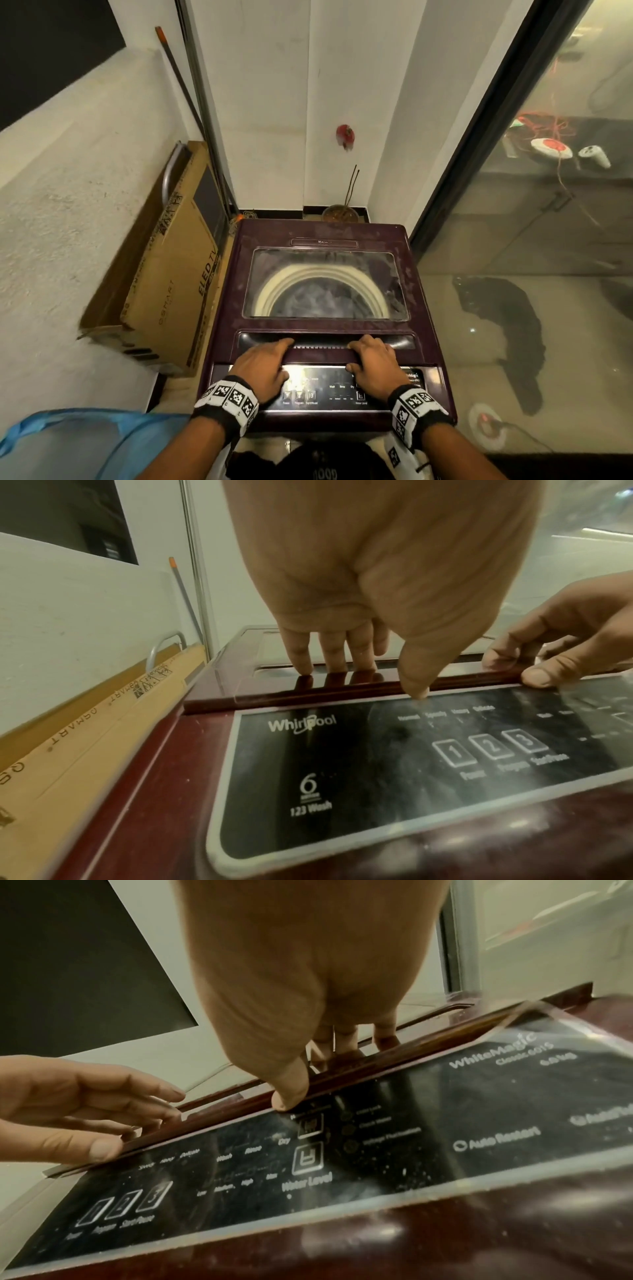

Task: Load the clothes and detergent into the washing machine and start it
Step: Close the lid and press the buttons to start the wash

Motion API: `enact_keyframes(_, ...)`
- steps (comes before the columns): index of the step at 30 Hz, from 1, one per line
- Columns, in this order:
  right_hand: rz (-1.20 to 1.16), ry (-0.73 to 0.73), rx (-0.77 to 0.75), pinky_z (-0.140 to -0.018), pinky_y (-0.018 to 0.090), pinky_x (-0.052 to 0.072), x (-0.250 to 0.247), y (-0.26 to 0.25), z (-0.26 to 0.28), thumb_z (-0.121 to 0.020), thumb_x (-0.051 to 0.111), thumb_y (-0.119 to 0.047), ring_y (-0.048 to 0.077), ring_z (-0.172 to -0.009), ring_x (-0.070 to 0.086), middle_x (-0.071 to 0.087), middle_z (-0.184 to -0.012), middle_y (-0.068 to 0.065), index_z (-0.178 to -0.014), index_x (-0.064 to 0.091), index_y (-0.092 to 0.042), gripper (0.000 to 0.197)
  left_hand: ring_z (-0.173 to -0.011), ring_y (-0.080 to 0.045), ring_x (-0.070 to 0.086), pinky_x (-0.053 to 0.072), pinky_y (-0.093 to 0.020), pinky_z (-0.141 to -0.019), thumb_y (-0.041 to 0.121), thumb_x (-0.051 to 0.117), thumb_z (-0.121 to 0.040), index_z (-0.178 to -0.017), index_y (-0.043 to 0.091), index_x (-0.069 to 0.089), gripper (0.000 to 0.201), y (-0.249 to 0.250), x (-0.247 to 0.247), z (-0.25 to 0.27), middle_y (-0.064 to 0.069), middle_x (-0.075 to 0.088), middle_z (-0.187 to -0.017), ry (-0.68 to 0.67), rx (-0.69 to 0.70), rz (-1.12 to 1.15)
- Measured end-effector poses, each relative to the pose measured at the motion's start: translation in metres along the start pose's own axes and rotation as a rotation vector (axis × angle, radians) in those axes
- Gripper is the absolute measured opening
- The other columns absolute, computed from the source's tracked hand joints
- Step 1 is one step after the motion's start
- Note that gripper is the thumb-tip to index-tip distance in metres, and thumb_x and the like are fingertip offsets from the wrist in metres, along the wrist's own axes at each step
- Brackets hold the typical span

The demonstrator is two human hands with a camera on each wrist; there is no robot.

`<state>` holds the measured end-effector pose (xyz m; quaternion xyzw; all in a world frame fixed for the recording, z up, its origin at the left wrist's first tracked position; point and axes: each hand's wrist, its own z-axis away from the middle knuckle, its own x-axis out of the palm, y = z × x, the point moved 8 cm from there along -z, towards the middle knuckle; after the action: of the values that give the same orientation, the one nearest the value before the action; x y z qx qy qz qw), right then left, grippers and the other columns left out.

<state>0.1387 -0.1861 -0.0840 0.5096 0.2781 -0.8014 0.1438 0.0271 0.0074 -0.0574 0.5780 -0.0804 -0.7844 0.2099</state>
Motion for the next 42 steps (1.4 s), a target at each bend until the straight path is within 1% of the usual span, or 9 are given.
enact_keyframes(6,0.001,-0.002,0.002,-0.109,0.039,0.035,0.007,0.004,-0.005,-0.095,0.051,-0.035,0.025,-0.123,0.051,0.056,-0.128,0.001,-0.136,0.056,-0.027,0.042,-0.13,-0.019,0.051,0.043,-0.037,-0.107,0.027,0.059,-0.09,-0.145,0.031,0.035,0.06,-0.009,0.006,0.002,0.003,0.05,-0.146,-0.022,-0.016,0.001)
enact_keyframes(11,0.01,0.005,-0.021,-0.107,0.037,0.036,0.007,0.005,-0.003,-0.097,0.048,-0.038,0.026,-0.121,0.052,0.056,-0.128,0.001,-0.139,0.054,-0.027,0.043,-0.141,-0.016,0.038,0.038,-0.036,-0.113,0.023,0.062,-0.09,-0.147,0.029,0.034,0.064,-0.014,0.006,0.005,0.006,0.042,-0.152,-0.012,-0.012,0.01)
enact_keyframes(18,0.017,-0.01,-0.019,-0.115,0.045,0.029,0.007,-0.001,0.003,-0.101,0.043,-0.037,0.026,-0.127,0.051,0.052,-0.137,0.0,-0.145,0.047,-0.024,0.046,-0.149,-0.019,0.023,0.024,-0.031,-0.12,0.025,0.063,-0.091,-0.156,0.022,0.013,0.082,-0.021,0.009,0.015,-0.001,0.023,-0.162,0.039,-0.022,0.073)
enact_keyframes(21,-0.006,0.055,-0.041,-0.116,0.046,0.028,0.003,-0.01,0.01,-0.1,0.043,-0.036,0.023,-0.132,0.048,0.05,-0.141,-0.002,-0.147,0.045,-0.022,0.049,-0.15,-0.02,0.02,0.021,-0.033,-0.122,0.037,0.063,-0.09,-0.156,0.02,0.007,0.088,-0.03,0.01,0.02,-0.003,0.021,-0.163,0.042,-0.03,0.069)
enact_keyframes(25,0.047,0.179,-0.153,-0.108,0.041,0.039,0.0,-0.034,0.027,-0.098,0.045,-0.036,0.024,-0.122,0.051,0.053,-0.132,0.0,-0.143,0.049,-0.017,0.05,-0.152,-0.018,0.01,0.017,-0.04,-0.123,0.07,0.063,-0.075,-0.157,0.024,0.0,0.113,-0.045,0.017,0.031,0.003,0.009,-0.165,-0.013,-0.022,-0.026)
enact_keyframes(28,0.075,0.202,-0.213,-0.096,0.043,0.045,0.006,-0.059,0.041,-0.096,0.045,-0.037,0.026,-0.111,0.053,0.054,-0.125,0.002,-0.14,0.05,-0.02,0.048,-0.152,-0.017,0.001,0.014,-0.041,-0.124,0.07,0.071,-0.068,-0.155,0.026,-0.006,0.125,-0.051,0.025,0.036,0.005,-0.003,-0.166,-0.059,-0.02,-0.075)
enact_keyframes(31,0.141,0.162,-0.235,-0.089,0.043,0.046,0.019,-0.083,0.054,-0.096,0.043,-0.04,0.028,-0.105,0.053,0.054,-0.118,0.004,-0.143,0.046,-0.023,0.05,-0.152,-0.017,-0.001,0.013,-0.042,-0.124,0.06,0.079,-0.067,-0.155,0.025,-0.007,0.129,-0.049,0.027,0.038,0.005,-0.005,-0.166,-0.047,-0.03,-0.067)
enact_keyframes(35,0.149,0.01,-0.244,-0.094,0.044,0.045,0.043,-0.109,0.066,-0.1,0.036,-0.044,0.033,-0.112,0.058,0.061,-0.122,0.009,-0.154,0.028,-0.023,0.059,-0.152,-0.019,-0.003,0.01,-0.043,-0.124,0.053,0.087,-0.06,-0.156,0.025,-0.008,0.138,-0.049,0.028,0.037,0.005,-0.006,-0.165,-0.078,-0.062,-0.063)
enact_keyframes(42,0.14,-0.178,-0.112,-0.089,0.046,0.05,0.068,-0.126,0.085,-0.103,0.035,-0.047,0.038,-0.109,0.064,0.066,-0.12,0.019,-0.159,0.004,-0.029,0.067,-0.151,-0.022,-0.014,0.008,-0.046,-0.124,0.046,0.093,-0.052,-0.153,0.026,-0.019,0.152,-0.053,0.039,0.039,0.004,-0.022,-0.162,-0.168,-0.06,-0.19)
